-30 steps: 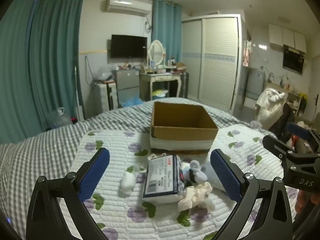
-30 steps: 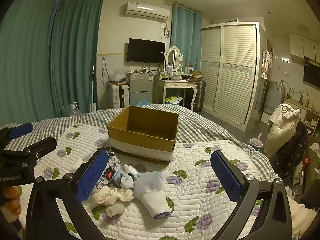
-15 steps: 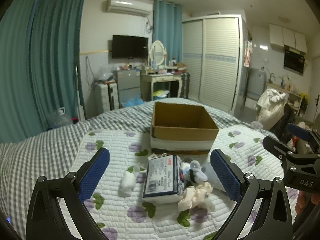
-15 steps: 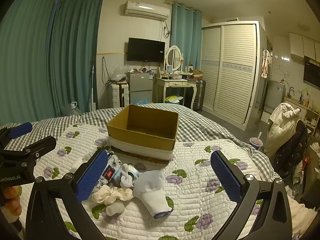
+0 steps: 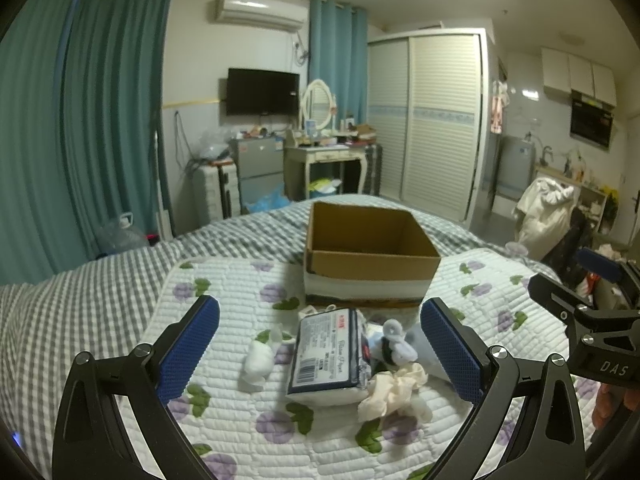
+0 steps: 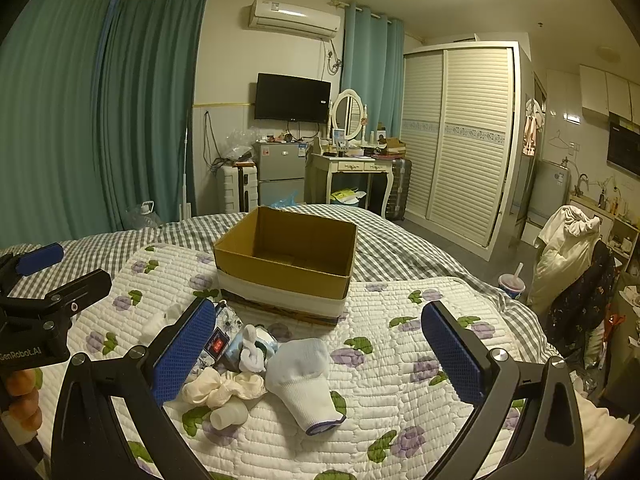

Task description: Organize soft objects

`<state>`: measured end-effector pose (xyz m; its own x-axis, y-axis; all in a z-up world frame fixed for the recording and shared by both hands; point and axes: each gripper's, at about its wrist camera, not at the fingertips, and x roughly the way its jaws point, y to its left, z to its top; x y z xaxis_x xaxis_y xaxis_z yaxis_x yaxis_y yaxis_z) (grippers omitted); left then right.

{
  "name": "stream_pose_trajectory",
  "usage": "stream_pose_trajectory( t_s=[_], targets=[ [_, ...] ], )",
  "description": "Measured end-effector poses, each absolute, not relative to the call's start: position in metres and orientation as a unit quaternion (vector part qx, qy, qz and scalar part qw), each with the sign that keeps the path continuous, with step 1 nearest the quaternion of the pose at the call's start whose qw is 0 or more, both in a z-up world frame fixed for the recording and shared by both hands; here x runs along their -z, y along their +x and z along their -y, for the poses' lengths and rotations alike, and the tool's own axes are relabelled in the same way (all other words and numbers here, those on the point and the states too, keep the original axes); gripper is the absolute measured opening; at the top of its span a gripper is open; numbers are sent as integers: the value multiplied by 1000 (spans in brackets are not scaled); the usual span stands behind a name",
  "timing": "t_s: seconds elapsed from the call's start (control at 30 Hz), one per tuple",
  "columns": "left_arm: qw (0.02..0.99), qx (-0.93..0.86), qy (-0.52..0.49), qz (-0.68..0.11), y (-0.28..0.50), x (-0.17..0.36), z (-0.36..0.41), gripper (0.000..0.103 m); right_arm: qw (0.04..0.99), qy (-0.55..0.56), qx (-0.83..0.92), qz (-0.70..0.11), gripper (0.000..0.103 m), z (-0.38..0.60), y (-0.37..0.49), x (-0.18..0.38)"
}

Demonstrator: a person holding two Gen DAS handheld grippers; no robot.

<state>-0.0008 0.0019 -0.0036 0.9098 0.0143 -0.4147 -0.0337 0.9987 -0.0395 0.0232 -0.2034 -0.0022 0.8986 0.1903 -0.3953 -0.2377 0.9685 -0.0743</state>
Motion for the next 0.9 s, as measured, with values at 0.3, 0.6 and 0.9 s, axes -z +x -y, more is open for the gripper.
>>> stream_pose_trajectory(
  t_s=[0.3,0.6,0.9],
  targets=[
    [976,-13,-22,-215,-1,4,-1,103,972,-61,-109,-201,103,206,25,8],
    [976,-14,-22,-217,-1,6,0,103,971,-63,-109,-205,103,206,26,8],
    [976,-15,-21,-217,-2,6,0,103,970,-64,-110,-206,103,206,26,6]
  ],
)
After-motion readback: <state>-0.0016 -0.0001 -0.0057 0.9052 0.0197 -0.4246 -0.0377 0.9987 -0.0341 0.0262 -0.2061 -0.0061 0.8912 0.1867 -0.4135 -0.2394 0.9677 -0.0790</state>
